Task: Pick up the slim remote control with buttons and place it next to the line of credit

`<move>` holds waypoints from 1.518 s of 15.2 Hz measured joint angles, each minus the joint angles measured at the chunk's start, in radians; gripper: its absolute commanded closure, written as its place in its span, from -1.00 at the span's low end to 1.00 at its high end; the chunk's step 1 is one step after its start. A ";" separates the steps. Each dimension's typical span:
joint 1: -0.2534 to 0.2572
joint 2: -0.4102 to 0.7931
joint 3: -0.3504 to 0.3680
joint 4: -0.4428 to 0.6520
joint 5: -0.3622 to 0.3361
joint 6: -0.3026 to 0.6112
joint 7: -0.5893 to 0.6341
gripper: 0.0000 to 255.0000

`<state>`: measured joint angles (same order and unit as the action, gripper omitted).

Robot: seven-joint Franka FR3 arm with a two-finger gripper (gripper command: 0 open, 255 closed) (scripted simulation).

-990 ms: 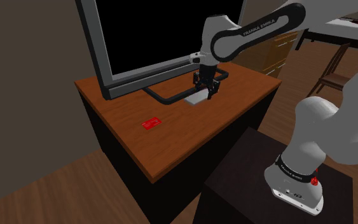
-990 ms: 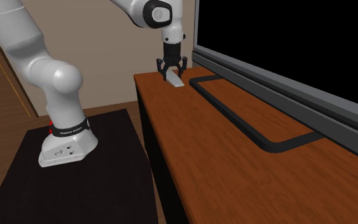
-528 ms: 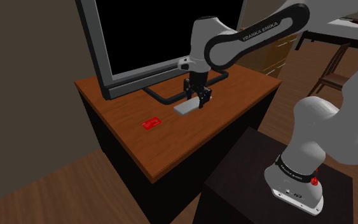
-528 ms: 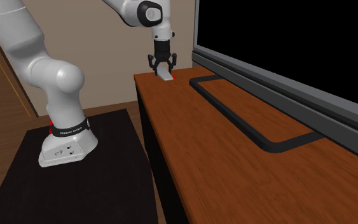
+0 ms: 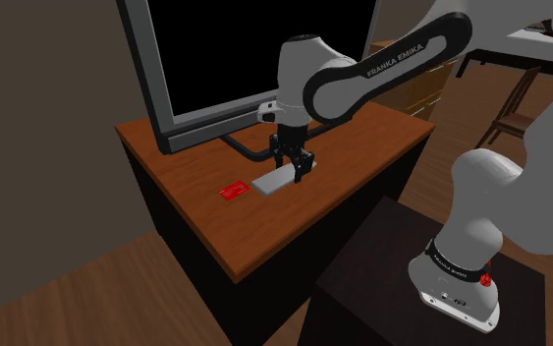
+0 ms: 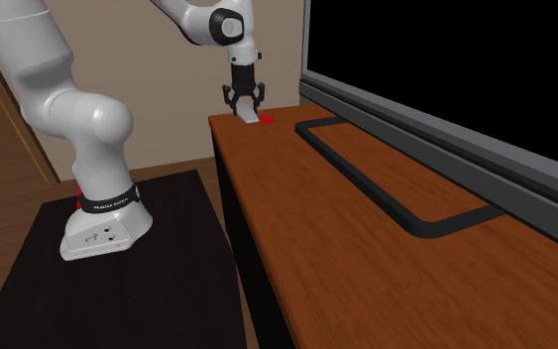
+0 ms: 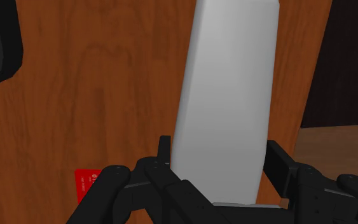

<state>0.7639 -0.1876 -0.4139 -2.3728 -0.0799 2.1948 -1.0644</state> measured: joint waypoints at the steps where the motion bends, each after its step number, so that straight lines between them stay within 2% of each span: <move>1: 0.001 0.009 0.000 -0.004 0.004 0.012 -0.001 1.00; 10: 0.007 0.090 -0.012 -0.060 0.038 0.144 -0.027 1.00; 16: 0.008 0.100 -0.013 -0.069 0.043 0.163 -0.031 1.00; 17: 0.008 0.100 -0.013 -0.069 0.043 0.163 -0.031 -1.00; 23: 0.008 0.100 -0.013 -0.069 0.043 0.163 -0.031 -1.00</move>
<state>0.7715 -0.0877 -0.4273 -2.4420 -0.0367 2.3580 -1.0958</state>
